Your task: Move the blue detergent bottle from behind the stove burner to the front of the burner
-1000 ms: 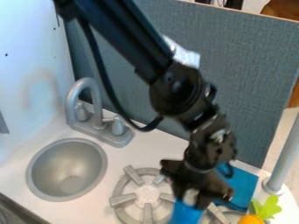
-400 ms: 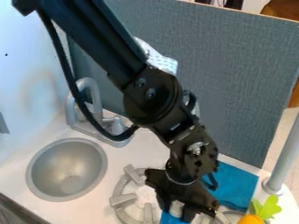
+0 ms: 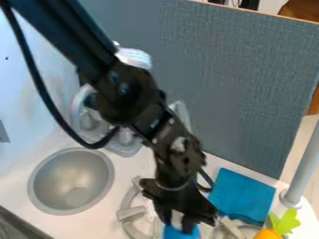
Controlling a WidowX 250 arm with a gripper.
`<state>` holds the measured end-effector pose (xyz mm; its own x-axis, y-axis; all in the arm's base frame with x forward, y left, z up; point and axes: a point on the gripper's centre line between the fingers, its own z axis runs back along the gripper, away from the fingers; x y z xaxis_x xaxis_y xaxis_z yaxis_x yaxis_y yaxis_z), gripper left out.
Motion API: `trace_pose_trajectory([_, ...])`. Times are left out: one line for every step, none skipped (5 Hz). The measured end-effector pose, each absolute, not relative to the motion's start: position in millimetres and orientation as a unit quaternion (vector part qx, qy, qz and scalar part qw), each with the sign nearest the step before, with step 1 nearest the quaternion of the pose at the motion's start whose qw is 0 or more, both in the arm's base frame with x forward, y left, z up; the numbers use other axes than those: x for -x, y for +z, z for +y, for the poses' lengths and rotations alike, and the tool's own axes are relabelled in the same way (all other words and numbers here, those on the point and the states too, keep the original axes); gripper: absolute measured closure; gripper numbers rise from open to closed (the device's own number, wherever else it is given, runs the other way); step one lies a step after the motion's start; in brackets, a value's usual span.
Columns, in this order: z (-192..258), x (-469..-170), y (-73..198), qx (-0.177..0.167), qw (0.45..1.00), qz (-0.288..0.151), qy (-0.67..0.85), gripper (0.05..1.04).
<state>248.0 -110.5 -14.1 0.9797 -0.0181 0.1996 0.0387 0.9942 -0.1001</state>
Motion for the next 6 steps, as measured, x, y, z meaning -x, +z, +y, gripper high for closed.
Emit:
trace_pose_trajectory([-104.7, -245.6, -8.5, 0.085, 0.991, -0.098, -0.013, 0.536])
trace_pose_trajectory([-108.5, -249.9, -5.6, 0.104, 0.989, -0.104, -0.002, 0.224])
trace_pose_trajectory([-109.5, -254.8, -6.5, 0.102, 0.988, -0.112, 0.007, 0.068])
trace_pose_trajectory([-108.7, -256.6, -6.3, 0.095, 0.989, -0.116, 0.010, 0.073])
trace_pose_trajectory([-111.4, -258.5, -7.6, 0.091, 0.989, -0.116, 0.012, 0.077])
trace_pose_trajectory([-113.3, -261.6, -6.0, 0.095, 0.988, -0.120, 0.011, 0.077])
